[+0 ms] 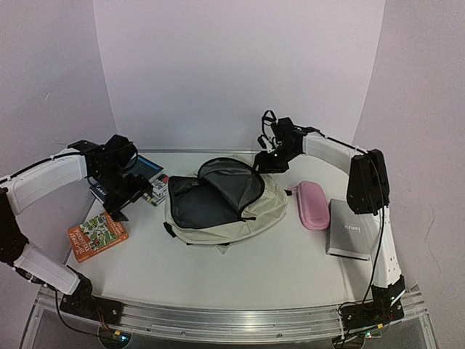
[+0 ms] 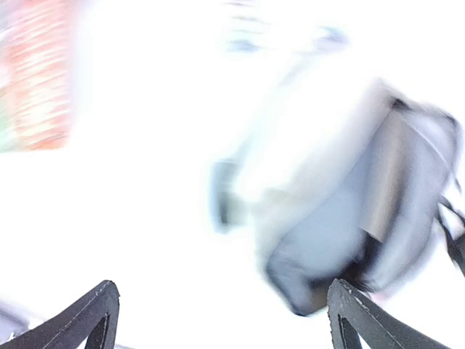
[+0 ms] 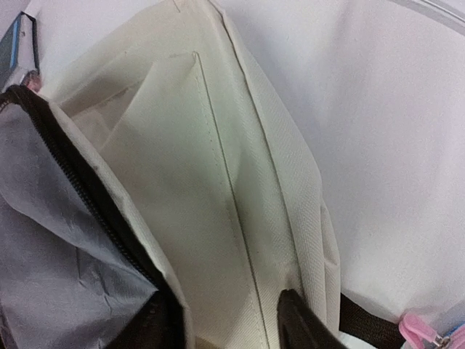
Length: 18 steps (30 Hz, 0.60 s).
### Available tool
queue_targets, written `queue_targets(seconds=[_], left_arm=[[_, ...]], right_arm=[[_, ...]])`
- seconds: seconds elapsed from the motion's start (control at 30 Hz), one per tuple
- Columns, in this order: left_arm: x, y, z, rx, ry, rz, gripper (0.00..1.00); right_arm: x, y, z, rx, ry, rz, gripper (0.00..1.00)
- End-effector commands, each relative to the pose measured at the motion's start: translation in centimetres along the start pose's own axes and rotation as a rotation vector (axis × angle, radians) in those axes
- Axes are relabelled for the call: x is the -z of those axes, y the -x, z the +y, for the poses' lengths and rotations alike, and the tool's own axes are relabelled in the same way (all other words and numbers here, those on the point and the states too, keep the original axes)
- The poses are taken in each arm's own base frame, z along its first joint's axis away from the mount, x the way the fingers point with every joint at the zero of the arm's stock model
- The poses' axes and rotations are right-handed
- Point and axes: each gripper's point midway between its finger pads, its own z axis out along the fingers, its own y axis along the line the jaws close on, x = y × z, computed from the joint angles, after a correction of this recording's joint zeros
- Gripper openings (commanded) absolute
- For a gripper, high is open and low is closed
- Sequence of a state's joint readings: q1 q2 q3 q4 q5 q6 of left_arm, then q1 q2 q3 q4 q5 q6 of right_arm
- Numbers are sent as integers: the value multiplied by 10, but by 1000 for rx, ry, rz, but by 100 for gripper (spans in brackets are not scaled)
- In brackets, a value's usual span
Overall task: Pack the student bag
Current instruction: Place the book in the student bag, then adjust the book at the center of the board.
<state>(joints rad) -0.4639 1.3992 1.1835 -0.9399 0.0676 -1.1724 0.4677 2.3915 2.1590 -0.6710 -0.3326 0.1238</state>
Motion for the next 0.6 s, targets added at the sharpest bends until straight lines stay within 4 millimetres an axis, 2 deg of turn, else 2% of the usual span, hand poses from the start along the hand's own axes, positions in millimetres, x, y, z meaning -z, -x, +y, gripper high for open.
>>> queue_targets(seconds=[0.0,0.13,0.3,0.4,0.57], left_arm=[[26,6,96,255,256,-72,100],[35,17,123,301,347,-100,100],[36,45,132,294,416,-110,100],[28,68,134,275,422,-116,100],[10,106,142,257,439,-123,100]], right_arm=[[49,30,16,35,40,-99,67],[64,33,29,64,93,-113,80],[83,33,44,99,153,-125,93],[98,34,53,129,185,-140,97],[128,28,75,199,280,-155,98]])
